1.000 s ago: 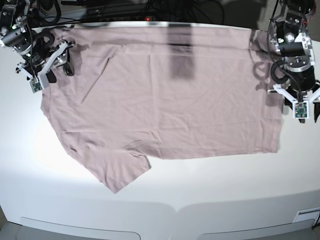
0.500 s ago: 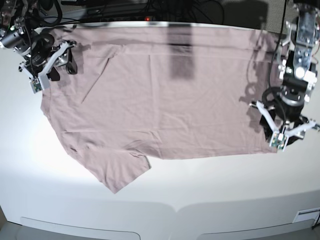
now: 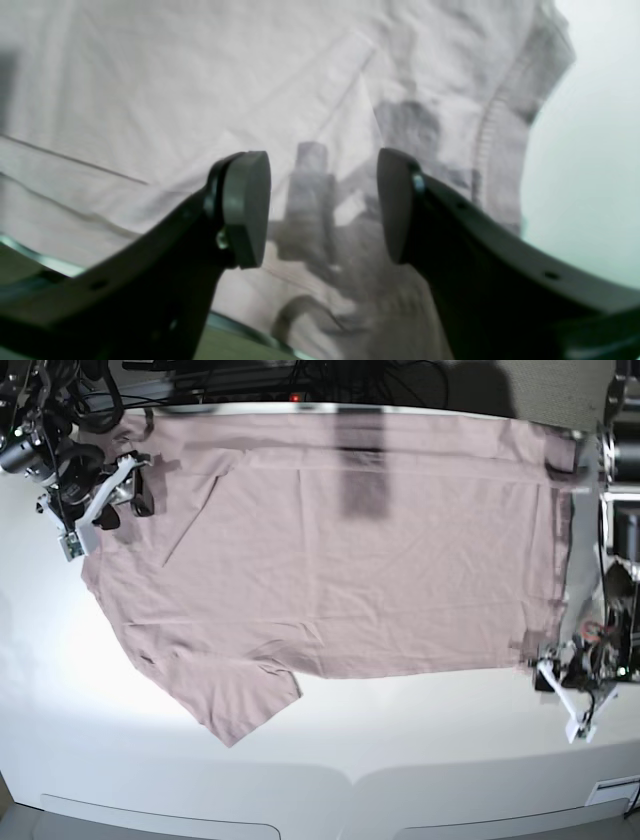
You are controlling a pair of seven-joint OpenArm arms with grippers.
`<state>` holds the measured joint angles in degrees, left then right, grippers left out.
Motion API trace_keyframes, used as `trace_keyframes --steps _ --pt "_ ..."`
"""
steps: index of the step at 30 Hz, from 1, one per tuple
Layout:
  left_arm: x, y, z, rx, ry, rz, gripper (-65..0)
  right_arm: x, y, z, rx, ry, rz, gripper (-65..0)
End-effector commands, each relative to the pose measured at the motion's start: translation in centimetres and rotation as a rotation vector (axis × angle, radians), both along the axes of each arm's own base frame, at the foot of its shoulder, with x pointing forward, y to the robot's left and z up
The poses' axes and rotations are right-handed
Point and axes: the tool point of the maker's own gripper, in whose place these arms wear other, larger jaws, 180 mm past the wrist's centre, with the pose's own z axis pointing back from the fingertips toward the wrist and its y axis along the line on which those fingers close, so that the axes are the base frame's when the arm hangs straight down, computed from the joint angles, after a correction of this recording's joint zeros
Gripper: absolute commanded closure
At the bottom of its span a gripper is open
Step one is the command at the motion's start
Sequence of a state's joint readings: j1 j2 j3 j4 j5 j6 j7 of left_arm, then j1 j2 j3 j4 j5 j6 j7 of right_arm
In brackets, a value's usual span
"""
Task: Fold the T-shirt properly
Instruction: 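Release the left gripper and move it along the shirt's side edge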
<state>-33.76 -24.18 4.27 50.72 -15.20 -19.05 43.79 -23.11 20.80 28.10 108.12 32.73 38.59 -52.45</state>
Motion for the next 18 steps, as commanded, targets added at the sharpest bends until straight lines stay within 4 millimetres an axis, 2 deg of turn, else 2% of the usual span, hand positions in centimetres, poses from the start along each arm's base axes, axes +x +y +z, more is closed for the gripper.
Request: trace_keyframes --steps 1,6,13,18 --pt "1.7 0.4 2.1 -0.034 -0.048 0.001 -43.2 1.0 0.1 1.3 0.012 -0.047 0.01 -34.5" --pt "2.6 1.7 0.6 -0.129 -0.005 0.058 -43.2 2.3 0.9 2.4 0.063 -0.084 0.019 -34.5" --pt "1.0 2.0 -2.8 -0.196 0.026 0.089 -43.1 2.8 1.2 2.9 0.085 -0.103 0.022 -34.5" --pt "-1.4 1.6 -5.8 -0.228 0.058 0.105 -43.1 2.8 1.3 2.9 0.087 -0.104 0.023 -34.5"
